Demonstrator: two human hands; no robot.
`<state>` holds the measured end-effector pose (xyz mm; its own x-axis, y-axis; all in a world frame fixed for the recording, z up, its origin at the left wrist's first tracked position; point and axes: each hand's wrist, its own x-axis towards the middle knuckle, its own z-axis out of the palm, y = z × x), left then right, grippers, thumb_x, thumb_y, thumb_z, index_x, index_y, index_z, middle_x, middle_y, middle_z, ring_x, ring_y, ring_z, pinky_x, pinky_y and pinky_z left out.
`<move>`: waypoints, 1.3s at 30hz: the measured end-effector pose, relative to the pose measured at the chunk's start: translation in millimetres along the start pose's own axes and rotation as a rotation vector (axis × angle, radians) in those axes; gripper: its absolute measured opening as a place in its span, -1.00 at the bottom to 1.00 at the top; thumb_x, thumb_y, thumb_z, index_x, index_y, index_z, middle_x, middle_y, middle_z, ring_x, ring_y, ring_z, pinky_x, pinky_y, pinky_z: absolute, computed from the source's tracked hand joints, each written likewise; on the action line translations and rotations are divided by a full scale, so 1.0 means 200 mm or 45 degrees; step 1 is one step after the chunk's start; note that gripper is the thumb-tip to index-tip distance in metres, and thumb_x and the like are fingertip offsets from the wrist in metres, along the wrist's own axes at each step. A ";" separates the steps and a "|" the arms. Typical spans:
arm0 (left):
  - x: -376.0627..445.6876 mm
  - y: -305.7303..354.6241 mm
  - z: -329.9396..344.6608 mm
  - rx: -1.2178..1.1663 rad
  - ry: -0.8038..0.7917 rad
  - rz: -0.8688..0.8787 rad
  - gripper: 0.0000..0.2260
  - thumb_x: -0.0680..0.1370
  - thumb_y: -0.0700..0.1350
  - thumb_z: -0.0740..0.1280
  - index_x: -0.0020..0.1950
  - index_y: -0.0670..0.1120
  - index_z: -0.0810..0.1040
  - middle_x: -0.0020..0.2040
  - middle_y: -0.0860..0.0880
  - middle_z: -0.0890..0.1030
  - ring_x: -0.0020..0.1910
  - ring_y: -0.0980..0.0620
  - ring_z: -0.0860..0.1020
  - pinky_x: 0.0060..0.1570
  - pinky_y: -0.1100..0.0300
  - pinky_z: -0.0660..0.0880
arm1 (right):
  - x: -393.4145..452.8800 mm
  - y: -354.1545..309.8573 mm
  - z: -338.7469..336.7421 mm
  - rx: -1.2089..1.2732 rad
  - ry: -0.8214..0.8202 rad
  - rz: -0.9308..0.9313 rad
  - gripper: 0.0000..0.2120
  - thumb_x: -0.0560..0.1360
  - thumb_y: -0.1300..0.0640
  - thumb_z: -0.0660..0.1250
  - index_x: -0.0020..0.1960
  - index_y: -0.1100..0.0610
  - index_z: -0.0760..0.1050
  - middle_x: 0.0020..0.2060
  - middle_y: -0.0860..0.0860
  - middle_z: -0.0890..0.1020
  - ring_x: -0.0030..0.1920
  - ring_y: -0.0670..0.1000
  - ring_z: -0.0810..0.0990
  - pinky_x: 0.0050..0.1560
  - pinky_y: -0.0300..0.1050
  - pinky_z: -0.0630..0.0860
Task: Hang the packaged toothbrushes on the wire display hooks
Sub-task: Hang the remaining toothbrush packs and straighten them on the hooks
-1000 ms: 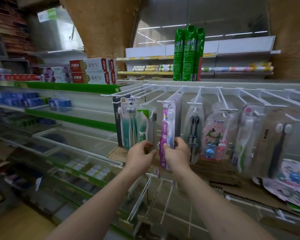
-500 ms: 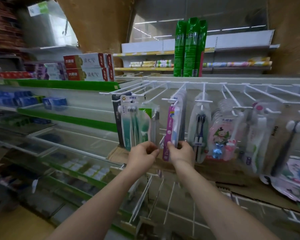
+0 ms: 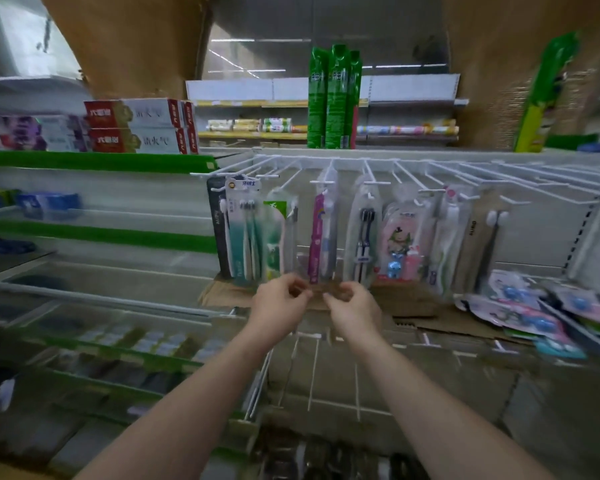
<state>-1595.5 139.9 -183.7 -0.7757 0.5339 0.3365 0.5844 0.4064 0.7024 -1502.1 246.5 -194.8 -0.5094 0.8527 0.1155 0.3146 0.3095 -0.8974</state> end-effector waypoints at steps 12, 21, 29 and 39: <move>-0.20 0.05 0.11 0.255 -0.163 0.328 -0.79 0.54 0.05 0.39 0.12 0.02 0.65 0.06 0.01 0.69 0.09 -0.03 0.62 0.06 0.10 0.54 | -0.25 0.16 -0.25 -0.486 0.027 -0.108 -0.50 0.53 -0.05 0.40 0.42 0.11 0.46 0.28 0.09 0.60 0.30 0.15 0.53 0.26 -0.04 0.48; -0.34 0.16 0.33 0.298 -0.344 0.507 -0.72 0.58 0.06 0.34 0.24 0.01 0.62 0.14 -0.06 0.62 0.20 -0.09 0.56 0.10 0.09 0.48 | -0.41 0.39 -0.52 -0.779 0.128 0.058 -0.56 0.52 -0.06 0.38 0.38 0.00 0.50 0.23 0.08 0.64 0.28 0.18 0.55 0.27 0.01 0.50; -0.32 0.39 0.47 0.209 -0.362 0.628 -0.75 0.58 0.04 0.34 0.22 0.01 0.62 0.11 -0.06 0.63 0.16 -0.10 0.57 0.08 0.09 0.47 | -0.37 0.47 -0.78 -0.843 0.227 0.073 -0.66 0.50 -0.01 0.35 0.23 0.07 0.57 0.14 0.11 0.65 0.21 0.20 0.57 0.22 0.03 0.52; -0.28 0.75 0.81 0.223 -0.376 0.647 -0.75 0.58 0.02 0.36 0.22 -0.01 0.62 0.13 -0.03 0.61 0.17 -0.06 0.55 0.09 0.10 0.43 | -0.15 0.66 -1.16 -0.856 0.264 0.034 -0.69 0.50 -0.07 0.36 0.21 -0.01 0.58 0.07 0.02 0.67 0.14 0.14 0.60 0.10 0.04 0.58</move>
<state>-1426.3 291.8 -199.2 -0.3054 0.8655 0.3970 0.9138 0.1492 0.3777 -1259.8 359.3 -218.5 -0.3523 0.9056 0.2363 0.7857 0.4234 -0.4511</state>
